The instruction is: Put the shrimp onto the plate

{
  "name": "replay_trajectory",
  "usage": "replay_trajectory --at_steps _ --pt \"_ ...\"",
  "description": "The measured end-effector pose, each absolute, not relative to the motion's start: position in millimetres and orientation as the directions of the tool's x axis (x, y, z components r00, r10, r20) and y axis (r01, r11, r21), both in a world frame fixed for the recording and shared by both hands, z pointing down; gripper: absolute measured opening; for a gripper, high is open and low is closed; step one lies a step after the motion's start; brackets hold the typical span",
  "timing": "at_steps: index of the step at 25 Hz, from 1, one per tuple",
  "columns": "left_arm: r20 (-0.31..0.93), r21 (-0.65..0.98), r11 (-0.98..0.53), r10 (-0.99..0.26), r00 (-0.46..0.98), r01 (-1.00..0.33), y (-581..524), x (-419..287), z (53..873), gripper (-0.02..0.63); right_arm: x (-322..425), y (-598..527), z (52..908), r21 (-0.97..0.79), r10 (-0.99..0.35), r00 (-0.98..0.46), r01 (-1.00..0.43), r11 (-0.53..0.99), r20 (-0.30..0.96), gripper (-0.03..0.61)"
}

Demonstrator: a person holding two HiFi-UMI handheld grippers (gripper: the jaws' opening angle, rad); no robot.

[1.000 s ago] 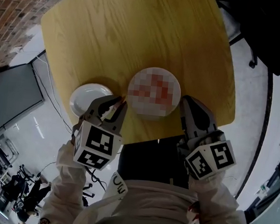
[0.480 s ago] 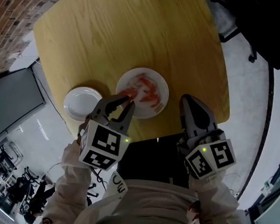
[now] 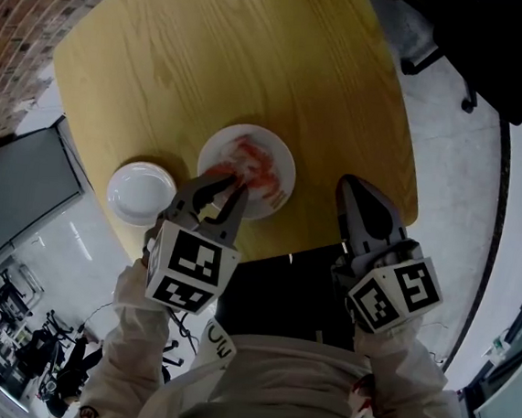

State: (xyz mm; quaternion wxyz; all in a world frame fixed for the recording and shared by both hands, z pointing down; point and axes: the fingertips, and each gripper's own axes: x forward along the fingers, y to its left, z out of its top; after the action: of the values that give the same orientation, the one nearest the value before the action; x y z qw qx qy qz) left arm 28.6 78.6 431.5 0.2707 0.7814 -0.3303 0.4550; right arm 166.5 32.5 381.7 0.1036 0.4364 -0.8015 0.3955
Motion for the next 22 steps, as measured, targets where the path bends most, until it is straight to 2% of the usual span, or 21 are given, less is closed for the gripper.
replay_trajectory --at_steps 22 --pt "0.897 0.103 -0.621 -0.280 0.342 -0.777 73.8 28.2 435.0 0.067 171.3 24.3 389.2 -0.560 -0.600 -0.618 -0.766 0.314 0.509 0.025"
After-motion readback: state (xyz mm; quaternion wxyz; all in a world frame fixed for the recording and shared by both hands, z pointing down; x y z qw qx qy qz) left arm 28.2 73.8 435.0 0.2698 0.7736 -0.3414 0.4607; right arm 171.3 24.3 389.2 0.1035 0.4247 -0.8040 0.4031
